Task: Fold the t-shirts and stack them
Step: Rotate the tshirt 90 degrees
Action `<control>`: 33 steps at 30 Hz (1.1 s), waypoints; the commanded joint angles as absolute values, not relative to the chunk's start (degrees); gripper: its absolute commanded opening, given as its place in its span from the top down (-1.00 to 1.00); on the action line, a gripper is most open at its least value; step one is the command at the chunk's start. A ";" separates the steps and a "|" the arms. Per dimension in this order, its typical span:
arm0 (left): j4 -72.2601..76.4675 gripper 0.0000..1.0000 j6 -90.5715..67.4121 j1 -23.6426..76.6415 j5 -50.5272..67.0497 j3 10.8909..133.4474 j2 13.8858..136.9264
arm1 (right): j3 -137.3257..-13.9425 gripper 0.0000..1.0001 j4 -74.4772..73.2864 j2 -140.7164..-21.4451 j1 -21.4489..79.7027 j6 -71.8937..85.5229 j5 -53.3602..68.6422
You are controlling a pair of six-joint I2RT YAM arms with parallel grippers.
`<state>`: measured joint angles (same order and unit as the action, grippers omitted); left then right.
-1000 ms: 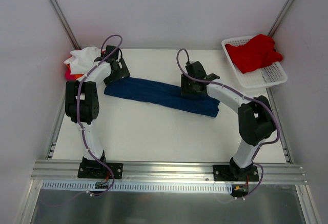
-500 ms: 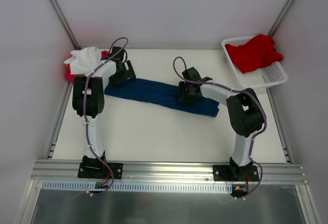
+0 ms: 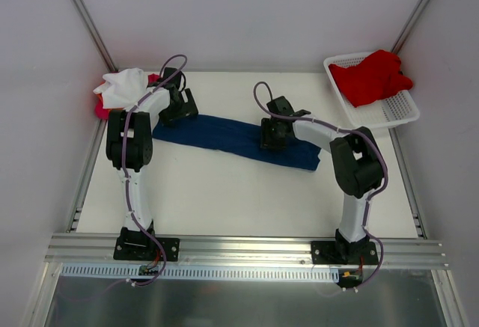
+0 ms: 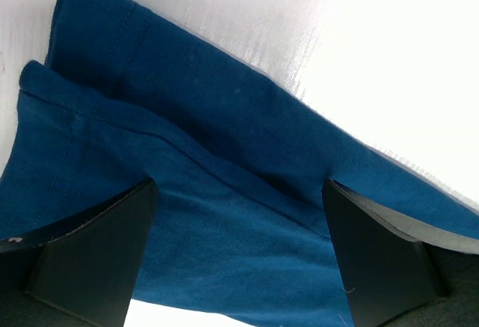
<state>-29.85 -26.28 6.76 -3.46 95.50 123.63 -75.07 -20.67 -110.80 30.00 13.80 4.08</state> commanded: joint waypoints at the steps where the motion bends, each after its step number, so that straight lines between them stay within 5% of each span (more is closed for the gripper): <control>1: -32.96 -0.89 -25.58 6.77 -3.08 94.49 123.23 | -76.73 0.07 -26.37 -112.06 28.40 11.08 2.72; 33: -32.78 -0.88 -30.76 22.85 -5.45 71.64 108.46 | -103.08 0.04 -34.27 -128.48 22.76 6.68 7.90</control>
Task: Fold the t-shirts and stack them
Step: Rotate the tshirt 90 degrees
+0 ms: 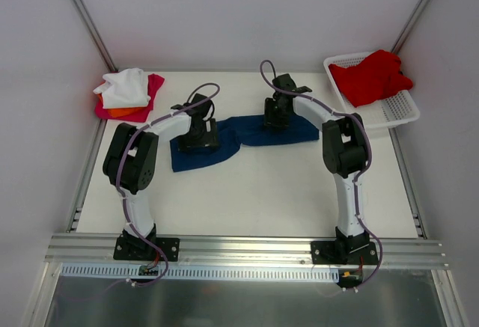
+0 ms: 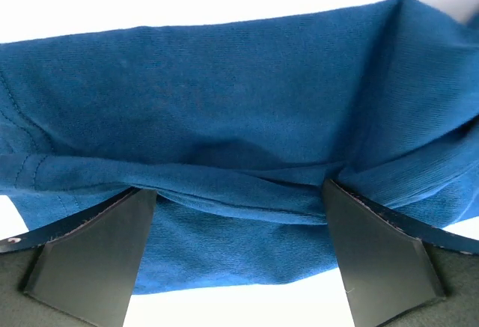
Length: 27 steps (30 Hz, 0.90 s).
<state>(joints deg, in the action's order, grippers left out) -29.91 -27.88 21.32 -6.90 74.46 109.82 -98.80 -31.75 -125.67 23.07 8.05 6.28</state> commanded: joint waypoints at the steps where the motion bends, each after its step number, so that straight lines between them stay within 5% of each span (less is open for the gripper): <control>1: -32.78 -0.88 -30.94 23.63 -5.36 70.76 108.28 | -104.23 0.04 -34.63 -129.19 22.76 6.51 8.17; 12: -32.78 -0.88 -33.22 29.18 -5.89 64.95 105.12 | -121.53 0.01 -40.95 -139.65 22.06 1.94 10.98; 27: -32.70 -0.88 -35.94 38.66 -3.78 70.48 114.07 | -128.67 -0.05 -39.11 -146.86 22.15 2.37 21.70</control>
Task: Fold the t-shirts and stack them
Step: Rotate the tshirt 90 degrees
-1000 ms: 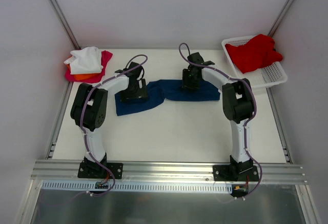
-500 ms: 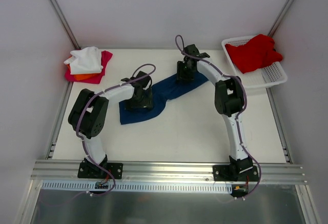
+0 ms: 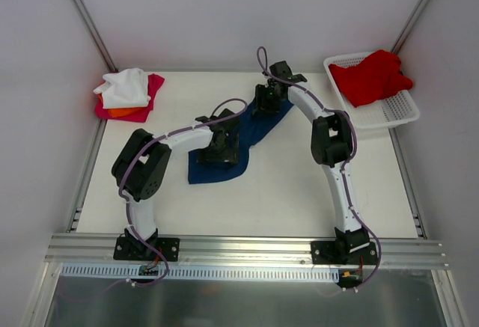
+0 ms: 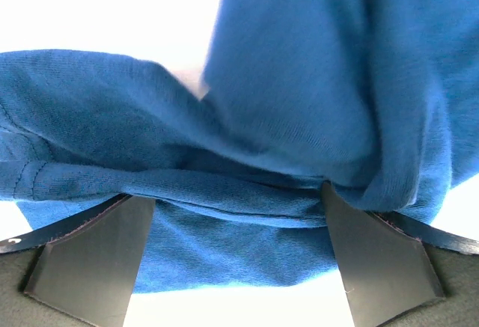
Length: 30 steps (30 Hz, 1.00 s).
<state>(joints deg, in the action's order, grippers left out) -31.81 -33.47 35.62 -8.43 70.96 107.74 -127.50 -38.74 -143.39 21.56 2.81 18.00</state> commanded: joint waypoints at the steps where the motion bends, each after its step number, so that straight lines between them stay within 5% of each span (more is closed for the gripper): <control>1: -32.78 -0.87 -36.03 39.11 -3.61 70.92 114.60 | -128.67 -0.05 -39.02 -146.95 22.32 2.37 22.41; 21: -32.52 -0.88 -45.08 52.20 -0.88 68.21 115.50 | -131.57 -0.08 -32.52 -149.50 23.73 7.38 26.02; 30: -34.53 -0.89 -44.03 50.19 -5.87 67.41 108.11 | -125.60 -0.08 -31.29 -143.63 23.55 5.89 25.06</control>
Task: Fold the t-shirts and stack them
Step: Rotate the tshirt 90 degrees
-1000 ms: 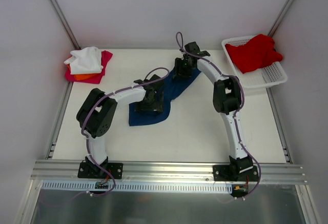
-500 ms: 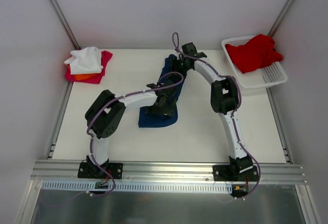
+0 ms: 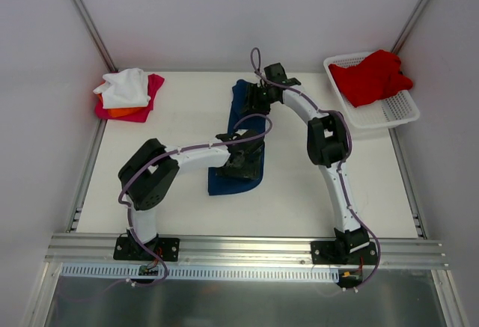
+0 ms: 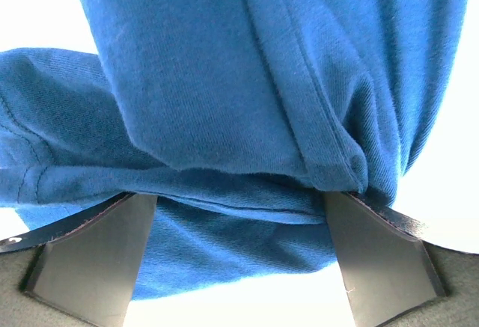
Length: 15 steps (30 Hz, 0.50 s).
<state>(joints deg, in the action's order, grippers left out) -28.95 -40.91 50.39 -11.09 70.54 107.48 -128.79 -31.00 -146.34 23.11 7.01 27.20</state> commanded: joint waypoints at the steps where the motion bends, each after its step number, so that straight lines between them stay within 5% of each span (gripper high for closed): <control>1: -35.15 -0.90 -43.34 49.58 -6.85 67.76 107.32 | -124.73 -0.08 -31.20 -142.66 23.73 5.11 24.61; 15: -41.66 -0.95 -35.60 42.28 -22.15 79.80 92.29 | -115.49 -0.06 -30.32 -132.46 23.82 2.11 21.27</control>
<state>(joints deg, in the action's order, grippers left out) -39.40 -38.00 42.96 -18.04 77.41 96.97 -116.57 -28.69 -138.28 23.51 4.38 23.09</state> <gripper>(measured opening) 0.972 0.532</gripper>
